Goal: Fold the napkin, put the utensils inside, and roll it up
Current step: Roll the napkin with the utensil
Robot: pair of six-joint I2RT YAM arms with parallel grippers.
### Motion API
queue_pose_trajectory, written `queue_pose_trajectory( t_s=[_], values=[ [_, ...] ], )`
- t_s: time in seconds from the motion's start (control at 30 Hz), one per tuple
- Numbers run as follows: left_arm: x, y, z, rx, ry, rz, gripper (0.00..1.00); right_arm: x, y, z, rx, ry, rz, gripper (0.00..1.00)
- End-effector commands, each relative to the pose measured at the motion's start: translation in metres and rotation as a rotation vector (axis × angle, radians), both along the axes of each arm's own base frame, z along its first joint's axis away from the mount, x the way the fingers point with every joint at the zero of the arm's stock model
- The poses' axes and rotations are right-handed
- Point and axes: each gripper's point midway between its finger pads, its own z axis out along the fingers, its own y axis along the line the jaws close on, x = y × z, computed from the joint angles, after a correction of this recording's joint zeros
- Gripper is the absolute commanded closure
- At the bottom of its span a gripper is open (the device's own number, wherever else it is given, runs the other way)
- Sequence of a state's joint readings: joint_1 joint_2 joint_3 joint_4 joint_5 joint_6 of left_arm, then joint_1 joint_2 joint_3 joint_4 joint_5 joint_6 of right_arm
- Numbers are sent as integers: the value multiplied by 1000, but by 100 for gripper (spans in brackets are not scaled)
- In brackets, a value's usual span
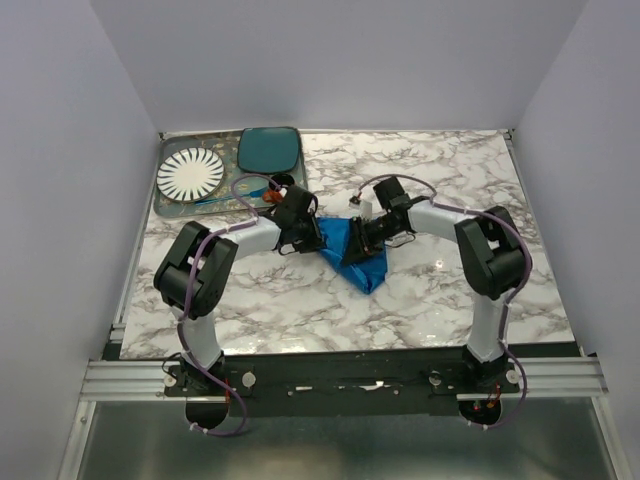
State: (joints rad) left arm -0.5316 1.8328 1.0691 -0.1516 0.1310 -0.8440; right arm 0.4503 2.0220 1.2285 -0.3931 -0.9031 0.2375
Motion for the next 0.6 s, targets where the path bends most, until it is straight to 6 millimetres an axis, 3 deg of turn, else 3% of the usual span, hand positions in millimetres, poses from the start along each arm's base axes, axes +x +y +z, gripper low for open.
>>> queue_pose_trajectory(
  t_s=[0.0, 0.07, 0.2, 0.4, 0.57],
  values=[
    [-8, 5, -13, 28, 32, 1, 67, 6, -14, 25, -199, -226, -39, 57],
    [-9, 5, -12, 23, 34, -3, 67, 12, -21, 37, -278, -338, -78, 53],
    [-9, 3, -8, 14, 33, -8, 67, 5, -11, 45, -432, -545, -63, 41],
    [-11, 2, -11, 4, 48, -7, 67, 5, 0, 45, -622, -754, -93, 38],
    [-12, 0, -12, -8, 54, -7, 68, 2, 10, 29, -700, -824, -73, 37]
  ],
)
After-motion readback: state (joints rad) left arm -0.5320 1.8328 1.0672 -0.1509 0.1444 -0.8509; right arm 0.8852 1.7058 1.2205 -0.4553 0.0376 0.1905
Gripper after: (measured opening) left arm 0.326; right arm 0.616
